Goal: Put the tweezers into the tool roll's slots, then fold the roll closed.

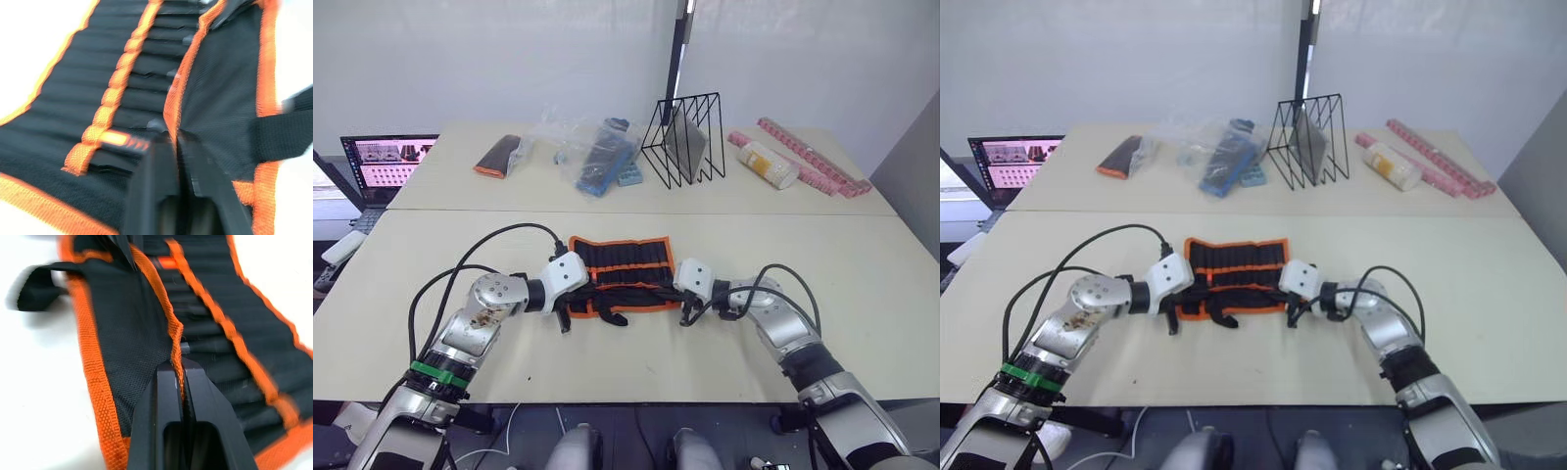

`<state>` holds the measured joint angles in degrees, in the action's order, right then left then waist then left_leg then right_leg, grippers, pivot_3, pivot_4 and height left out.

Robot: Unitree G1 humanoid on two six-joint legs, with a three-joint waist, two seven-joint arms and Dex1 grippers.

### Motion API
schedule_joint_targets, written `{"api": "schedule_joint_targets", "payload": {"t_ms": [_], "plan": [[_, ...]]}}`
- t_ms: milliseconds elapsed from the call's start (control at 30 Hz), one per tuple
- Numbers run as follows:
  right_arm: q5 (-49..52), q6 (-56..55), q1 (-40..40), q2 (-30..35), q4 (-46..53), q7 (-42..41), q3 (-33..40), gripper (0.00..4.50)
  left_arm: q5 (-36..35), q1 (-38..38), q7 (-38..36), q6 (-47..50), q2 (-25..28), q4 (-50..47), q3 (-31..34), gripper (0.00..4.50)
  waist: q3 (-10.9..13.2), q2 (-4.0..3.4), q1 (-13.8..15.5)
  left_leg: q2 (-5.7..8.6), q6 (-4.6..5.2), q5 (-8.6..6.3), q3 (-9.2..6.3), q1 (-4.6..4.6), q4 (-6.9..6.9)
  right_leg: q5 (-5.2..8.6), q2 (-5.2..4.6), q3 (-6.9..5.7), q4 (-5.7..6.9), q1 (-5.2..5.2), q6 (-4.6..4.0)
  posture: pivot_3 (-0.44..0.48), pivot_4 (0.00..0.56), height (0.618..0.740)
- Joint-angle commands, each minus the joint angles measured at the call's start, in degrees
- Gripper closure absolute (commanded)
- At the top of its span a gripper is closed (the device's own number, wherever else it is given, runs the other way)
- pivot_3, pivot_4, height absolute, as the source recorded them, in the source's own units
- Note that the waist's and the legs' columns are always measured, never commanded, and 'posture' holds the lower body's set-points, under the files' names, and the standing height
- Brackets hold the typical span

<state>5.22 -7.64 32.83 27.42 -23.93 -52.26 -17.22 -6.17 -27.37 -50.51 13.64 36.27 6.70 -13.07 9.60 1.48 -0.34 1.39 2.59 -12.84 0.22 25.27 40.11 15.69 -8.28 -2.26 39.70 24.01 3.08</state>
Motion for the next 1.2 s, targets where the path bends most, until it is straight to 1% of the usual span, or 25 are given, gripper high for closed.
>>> {"api": "schedule_joint_targets", "payload": {"t_ms": [33, 67, 200, 233, 300, 367, 433, 467, 567, 600, 700, 833, 867, 900, 1133, 1200], "plan": [[0.16, 1.97, -0.37, 0.62, 0.91, 2.43, 4.11, 3.26, 1.91, 0.41, 1.89, 0.41, 2.08, 1.42, 3.01, 2.64, 0.00, 0.01, -0.14, 0.00, 0.00, 0.00, 0.00, 0.00, 0.04, 0.00, 0.00, 0.00, 0.02, 0.00, 0.00, 0.000, 0.150, 0.685], [0.32, 2.27, -0.37, 0.55, 1.23, 2.74, 4.76, 2.97, 1.69, 0.68, 2.02, 0.35, 2.29, 1.24, 3.65, 2.34, 0.00, 0.01, -0.26, -0.01, -0.01, 0.00, 0.00, 0.00, 0.05, 0.00, 0.01, 0.00, 0.03, 0.00, 0.00, 0.000, 0.150, 0.685], [2.23, 3.82, -0.56, 0.67, 2.99, 3.60, 8.39, 1.59, -0.43, 2.55, 3.19, 0.59, 3.32, -0.66, 8.29, 1.02, 0.00, 0.01, -0.70, -0.04, -0.03, 0.01, 0.02, 0.00, 0.00, 0.00, 0.01, 0.01, 0.17, 0.13, -0.02, 0.000, 0.150, 0.685], [3.70, 4.59, -0.96, 0.27, 4.41, 4.12, 10.07, 1.18, -3.73, 3.50, 3.30, 2.21, 2.43, -2.82, 11.03, 0.61, 0.00, 0.01, -0.73, -0.05, -0.03, 0.01, 0.02, 0.00, -0.02, 0.00, 0.01, 0.01, 0.17, 0.15, -0.03, 0.000, 0.150, 0.685], [8.07, 7.44, -2.37, -0.98, 8.46, 3.76, 12.97, 0.57, -11.36, 5.27, 4.24, 6.47, -0.38, -7.99, 16.52, 0.04, 0.00, 0.01, -0.64, -0.05, -0.03, 0.01, 0.03, 0.01, -0.07, 0.01, 0.01, 0.01, 0.16, 0.17, -0.03, 0.000, 0.150, 0.685], [11.75, 10.55, -4.31, -2.50, 13.41, 3.50, 14.20, 0.57, -16.19, 7.15, 5.42, 10.03, -2.85, -12.79, 19.45, 0.04, 0.00, 0.01, -0.49, -0.07, 0.00, -0.01, 0.02, 0.07, -0.08, 0.01, -0.04, 0.00, 0.10, 0.19, -0.03, 0.000, 0.150, 0.685], [12.92, 13.06, -6.18, -3.99, 17.36, 4.02, 13.76, 0.57, -18.76, 8.85, 6.59, 13.11, -4.58, -16.66, 20.11, 0.04, 0.00, 0.01, -0.45, -0.05, 0.00, -0.01, 0.01, 0.13, -0.08, 0.01, -0.07, -0.01, 0.03, 0.17, -0.02, 0.000, 0.150, 0.685], [12.75, 13.97, -7.02, -4.72, 18.84, 4.55, 13.25, 0.52, -19.52, 9.43, 7.76, 14.67, -5.52, -18.22, 20.16, 0.29, 0.00, 0.01, -0.32, -0.03, 0.00, -0.01, 0.01, 0.13, -0.07, 0.00, -0.09, -0.01, 0.02, 0.15, -0.02, 0.000, 0.150, 0.685], [12.06, 16.46, -9.06, -7.09, 22.46, 6.29, 11.62, 1.32, -20.90, 10.99, 9.92, 17.32, -7.66, -21.67, 19.20, 1.17, 0.00, 0.01, -0.03, 0.02, 0.00, -0.01, -0.01, 0.12, -0.03, 0.00, -0.11, -0.01, 0.04, 0.13, -0.02, 0.000, 0.150, 0.685], [11.46, 16.90, -9.75, -7.67, 23.47, 6.58, 10.68, 1.74, -20.80, 11.67, 10.57, 17.89, -8.22, -22.48, 18.54, 1.56, 0.00, 0.01, -0.04, 0.04, -0.01, 0.00, -0.01, 0.12, 0.00, 0.00, -0.11, -0.01, 0.06, 0.13, -0.03, 0.000, 0.150, 0.685], [9.49, 18.38, -10.90, -9.68, 25.17, 8.66, 8.05, 2.73, -19.44, 13.58, 12.86, 18.76, -9.96, -23.45, 16.28, 2.54, 0.00, 0.00, -0.04, 0.04, -0.03, 0.01, -0.01, 0.10, -0.01, 0.00, -0.10, -0.01, 0.08, 0.13, -0.03, 0.000, 0.150, 0.685], [5.76, 19.29, -10.61, -11.60, 24.23, 10.94, 4.43, 4.08, -16.93, 14.61, 16.22, 19.27, -12.15, -22.14, 13.45, 3.85, 0.00, 0.01, -0.03, 0.04, -0.03, 0.01, -0.01, 0.10, 0.00, 0.00, -0.08, 0.00, 0.09, 0.14, -0.03, 0.000, 0.150, 0.685], [4.73, 19.24, -10.50, -12.07, 23.65, 11.47, 3.54, 4.36, -16.47, 14.56, 16.77, 19.22, -12.73, -21.52, 12.79, 4.12, 0.00, 0.01, -0.01, 0.05, -0.03, 0.01, -0.01, 0.10, 0.00, 0.00, -0.08, 0.00, 0.09, 0.15, -0.03, 0.000, 0.150, 0.685], [3.85, 18.92, -10.27, -12.55, 22.90, 11.95, 2.81, 4.50, -15.97, 14.47, 17.21, 19.25, -13.17, -20.97, 12.07, 4.46, 0.00, 0.01, -0.01, 0.06, -0.03, 0.01, -0.01, 0.09, 0.00, 0.00, -0.08, 0.00, 0.09, 0.14, -0.03, 0.000, 0.150, 0.685], [0.33, 17.83, -8.35, -15.88, 17.21, 13.47, 0.17, 4.50, -11.91, 13.20, 18.16, 18.95, -14.59, -17.38, 6.99, 4.46, 0.00, 0.01, -0.01, 0.08, -0.05, 0.02, -0.01, 0.08, 0.00, 0.00, -0.08, -0.01, 0.09, 0.14, -0.03, 0.000, 0.150, 0.685], [-1.49, 18.07, -7.92, -16.04, 15.30, 14.55, -0.57, 4.50, -10.14, 12.89, 19.78, 18.70, -14.96, -15.27, 6.47, 4.46, -0.01, 0.01, 0.01, 0.08, -0.05, 0.02, -0.02, 0.07, -0.01, 0.00, -0.08, -0.01, 0.10, 0.14, -0.03, 0.000, 0.150, 0.685]]}}
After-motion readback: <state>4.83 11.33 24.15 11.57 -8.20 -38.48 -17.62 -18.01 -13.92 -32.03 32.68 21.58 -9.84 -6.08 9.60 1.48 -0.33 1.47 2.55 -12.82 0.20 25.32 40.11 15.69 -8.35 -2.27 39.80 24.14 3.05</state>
